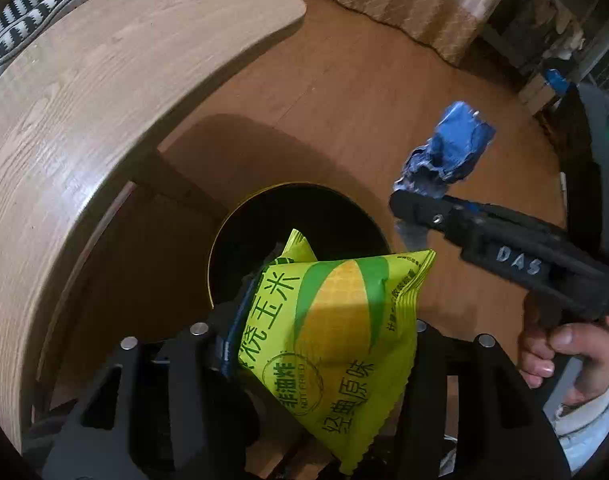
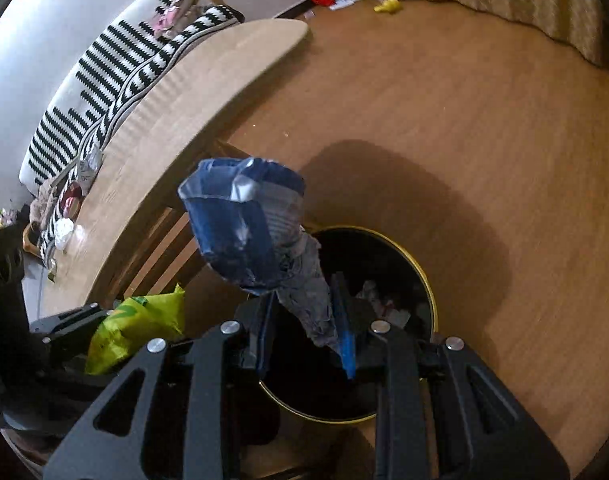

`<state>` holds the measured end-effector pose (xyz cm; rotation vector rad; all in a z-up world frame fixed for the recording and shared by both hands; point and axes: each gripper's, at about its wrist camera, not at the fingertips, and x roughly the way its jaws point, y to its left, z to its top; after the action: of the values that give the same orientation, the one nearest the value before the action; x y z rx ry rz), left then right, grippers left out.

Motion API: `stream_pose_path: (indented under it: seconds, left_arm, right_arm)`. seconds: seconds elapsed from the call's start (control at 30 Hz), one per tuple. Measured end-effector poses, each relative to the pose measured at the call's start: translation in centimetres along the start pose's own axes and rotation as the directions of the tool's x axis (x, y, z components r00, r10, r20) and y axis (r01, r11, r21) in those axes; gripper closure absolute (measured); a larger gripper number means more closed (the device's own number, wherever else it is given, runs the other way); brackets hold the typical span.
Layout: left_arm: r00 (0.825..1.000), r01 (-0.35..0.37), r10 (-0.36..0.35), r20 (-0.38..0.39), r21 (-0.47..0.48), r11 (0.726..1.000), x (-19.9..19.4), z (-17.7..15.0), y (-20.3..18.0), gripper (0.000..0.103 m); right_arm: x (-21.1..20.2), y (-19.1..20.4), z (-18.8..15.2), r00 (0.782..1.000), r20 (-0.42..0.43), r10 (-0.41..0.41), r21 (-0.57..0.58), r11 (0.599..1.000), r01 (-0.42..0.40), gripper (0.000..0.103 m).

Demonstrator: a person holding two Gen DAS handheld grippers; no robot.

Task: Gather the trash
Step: 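Carry the snack bag and blue wrapper over the bin and open both tools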

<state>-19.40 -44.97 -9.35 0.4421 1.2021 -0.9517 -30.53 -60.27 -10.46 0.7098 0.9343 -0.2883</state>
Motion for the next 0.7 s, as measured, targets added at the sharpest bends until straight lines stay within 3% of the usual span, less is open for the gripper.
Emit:
stream_pose_path:
  seconds: [0.07, 0.1, 0.13, 0.17, 0.23, 0.33, 0.43, 0.53, 0.6, 0.7]
  left_arm:
    - [0.999, -0.033, 0.033, -0.004, 0.0, 0.999, 0.4, 0.2, 0.1, 0.016]
    - [0.999, -0.04, 0.04, 0.016, 0.0, 0.999, 0.3, 0.0, 0.1, 0.006]
    - [0.998, -0.05, 0.049, 0.05, 0.001, 0.999, 0.0, -0.3, 0.2, 0.006]
    - [0.997, -0.058, 0.058, 0.057, 0.001, 0.998, -0.2, -0.2, 0.6, 0.006]
    - [0.996, -0.068, 0.068, 0.061, -0.003, 0.998, -0.9, 0.0, 1.5, 0.006]
    - [0.986, -0.103, 0.107, 0.126, -0.038, 0.994, -3.7, 0.1, 3.7, 0.006]
    - [0.944, -0.213, 0.242, 0.224, -0.145, 0.966, -8.5, -1.1, 8.2, 0.006]
    - [0.893, -0.287, 0.371, 0.257, -0.31, 0.906, -13.2, -3.8, 15.0, 0.006]
    - [0.853, -0.331, 0.46, 0.246, -0.426, 0.842, -16.3, -6.5, 20.1, 0.006]
    - [0.796, -0.379, 0.573, 0.192, -0.581, 0.72, -20.6, -10.8, 27.4, 0.006]
  right_arm:
    - [0.3, -0.1, 0.2, 1.0, -0.019, 0.021, 0.017, 1.0, -0.021, 0.071]
    - [0.5, -0.1, 0.3, 0.999, -0.037, 0.022, 0.025, 0.999, -0.021, 0.044]
    - [0.6, -0.3, 0.5, 0.999, -0.046, 0.013, 0.033, 0.999, -0.012, 0.023]
    - [0.5, -0.4, 0.6, 0.999, -0.041, 0.01, 0.037, 0.999, -0.008, 0.008]
    - [0.5, -0.6, 0.9, 0.999, -0.038, -0.006, 0.062, 0.998, 0.008, 0.007]
    - [0.2, -0.3, 0.9, 0.996, 0.007, -0.084, 0.094, 0.992, 0.083, 0.007]
    - [-0.1, 1.9, 1.0, 0.973, 0.1, -0.208, 0.027, 0.978, 0.207, 0.007]
    - [0.7, 5.1, 1.8, 0.972, 0.123, -0.2, -0.053, 0.977, 0.208, 0.007]
    - [1.8, 8.5, 2.9, 0.984, 0.111, -0.139, -0.097, 0.984, 0.15, 0.007]
    - [3.5, 14.5, 4.1, 0.996, 0.08, -0.046, -0.169, 0.984, 0.059, 0.007]
